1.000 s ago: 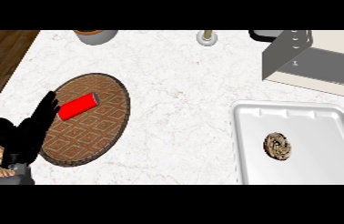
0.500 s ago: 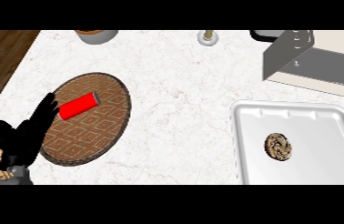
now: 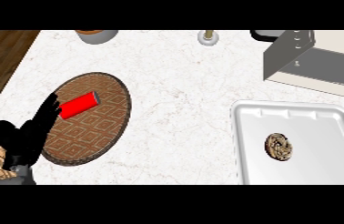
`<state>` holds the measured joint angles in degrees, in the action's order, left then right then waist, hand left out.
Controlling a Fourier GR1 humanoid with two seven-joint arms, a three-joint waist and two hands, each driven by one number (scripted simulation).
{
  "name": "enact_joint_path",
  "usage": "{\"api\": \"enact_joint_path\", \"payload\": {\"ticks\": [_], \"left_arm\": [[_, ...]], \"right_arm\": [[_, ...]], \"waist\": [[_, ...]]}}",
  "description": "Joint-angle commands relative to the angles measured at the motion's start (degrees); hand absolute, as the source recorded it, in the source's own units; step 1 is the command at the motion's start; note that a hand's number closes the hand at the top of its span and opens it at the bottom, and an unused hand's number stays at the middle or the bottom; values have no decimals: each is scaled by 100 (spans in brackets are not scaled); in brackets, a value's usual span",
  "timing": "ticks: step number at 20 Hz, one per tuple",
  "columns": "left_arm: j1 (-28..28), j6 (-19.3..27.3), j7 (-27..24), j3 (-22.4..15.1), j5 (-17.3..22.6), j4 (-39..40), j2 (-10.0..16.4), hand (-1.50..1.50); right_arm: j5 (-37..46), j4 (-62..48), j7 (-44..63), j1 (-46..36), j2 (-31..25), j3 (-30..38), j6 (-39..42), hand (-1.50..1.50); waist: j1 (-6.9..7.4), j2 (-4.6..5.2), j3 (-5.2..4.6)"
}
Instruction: Pick the eggplant from the tray and place it in the tiered shelf
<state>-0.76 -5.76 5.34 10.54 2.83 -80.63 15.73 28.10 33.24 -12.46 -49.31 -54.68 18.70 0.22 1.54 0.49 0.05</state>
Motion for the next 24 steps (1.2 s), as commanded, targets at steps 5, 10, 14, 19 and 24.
{"api": "enact_joint_path", "payload": {"ticks": [5, 10, 14, 19, 24], "left_arm": [[75, 85, 97, -91, -107, -207, -129, 0], [79, 41, 25, 0, -103, -95, -56, 0], [144, 33, -7, 47, -55, -103, -100, 0], [392, -98, 35, 95, 12, -393, -7, 0], [-83, 73, 272, 137, -47, -129, -12, 0]], "right_arm": [[-492, -872, -601, -428, -49, 520, 348, -150], [-1031, -1157, -273, -720, -414, 947, 1295, -150], [-1420, -1353, -272, -678, -687, 1286, 1801, -150], [-2010, -1601, -530, -289, -1399, 1934, 2335, -150], [-2270, -1853, -233, 1, -2353, 2265, 2803, -150]], "waist": [[-9, -10, 3], [-47, -25, 1], [-66, -24, 2], [-92, -42, 7], [-167, -25, 7]]}}
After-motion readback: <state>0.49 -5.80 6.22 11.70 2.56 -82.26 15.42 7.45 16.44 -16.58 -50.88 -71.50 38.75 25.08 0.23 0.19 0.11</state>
